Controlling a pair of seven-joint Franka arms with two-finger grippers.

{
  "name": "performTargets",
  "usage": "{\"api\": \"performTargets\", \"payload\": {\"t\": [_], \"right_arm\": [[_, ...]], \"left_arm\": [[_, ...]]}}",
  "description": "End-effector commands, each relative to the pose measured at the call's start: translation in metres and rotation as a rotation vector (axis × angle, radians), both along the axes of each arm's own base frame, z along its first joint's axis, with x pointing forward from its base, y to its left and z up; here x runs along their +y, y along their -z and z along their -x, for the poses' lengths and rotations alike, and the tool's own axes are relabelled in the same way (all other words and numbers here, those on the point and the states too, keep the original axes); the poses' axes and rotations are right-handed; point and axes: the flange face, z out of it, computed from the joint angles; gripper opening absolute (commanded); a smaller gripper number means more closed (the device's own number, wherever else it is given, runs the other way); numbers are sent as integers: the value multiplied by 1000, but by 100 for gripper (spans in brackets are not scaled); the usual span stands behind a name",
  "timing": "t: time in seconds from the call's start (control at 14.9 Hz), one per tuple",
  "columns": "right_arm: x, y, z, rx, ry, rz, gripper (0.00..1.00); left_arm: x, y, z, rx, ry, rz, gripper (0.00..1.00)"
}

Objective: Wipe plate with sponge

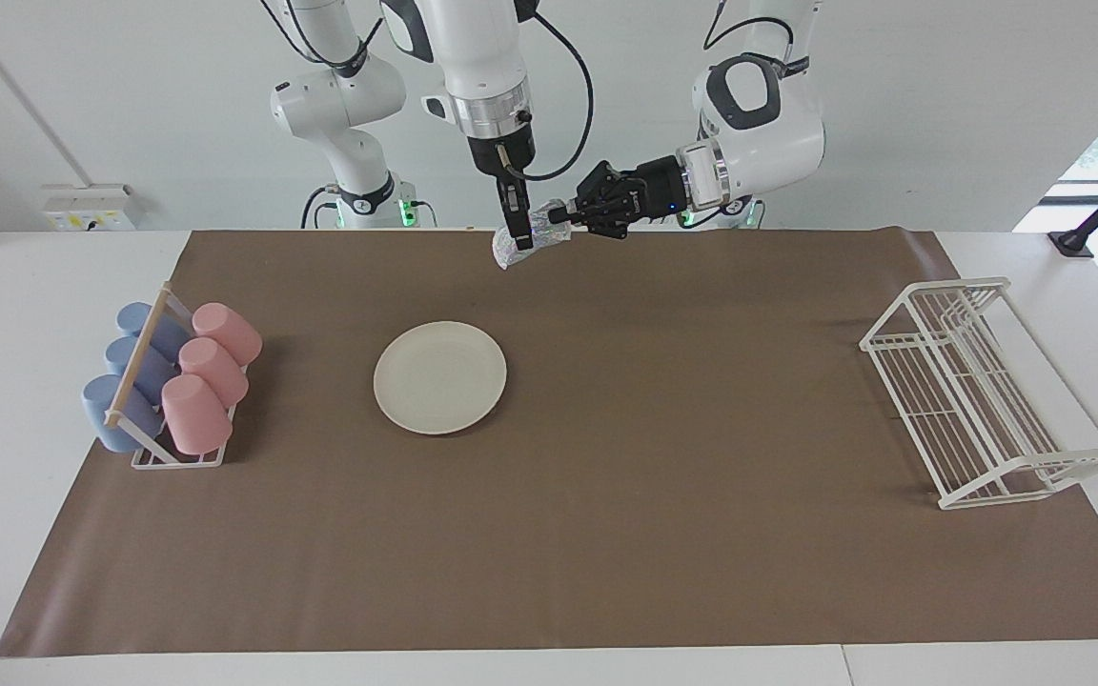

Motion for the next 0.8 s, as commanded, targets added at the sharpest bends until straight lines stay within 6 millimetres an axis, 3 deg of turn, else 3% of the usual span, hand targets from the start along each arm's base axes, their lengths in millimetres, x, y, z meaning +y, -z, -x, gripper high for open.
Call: {"api": "performTargets", "payload": {"t": [0.0,0.2,0.54,0.74], "right_arm": [[-14,-3,-7,-31,-100,27,100],[-72,-6,-30,-67,-391,65,100],[-143,-9,-48,-79,-745,104,100],[-197,-4,-61,-89,-1002,138,100]], "left_arm": [[7,1,0,27,-28,3,0],[22,-1,-11,64,-55,-55,0],[48,-13,-38,94,-47,-400,0],[73,-22,-53,97,-24,-594,0]]}}
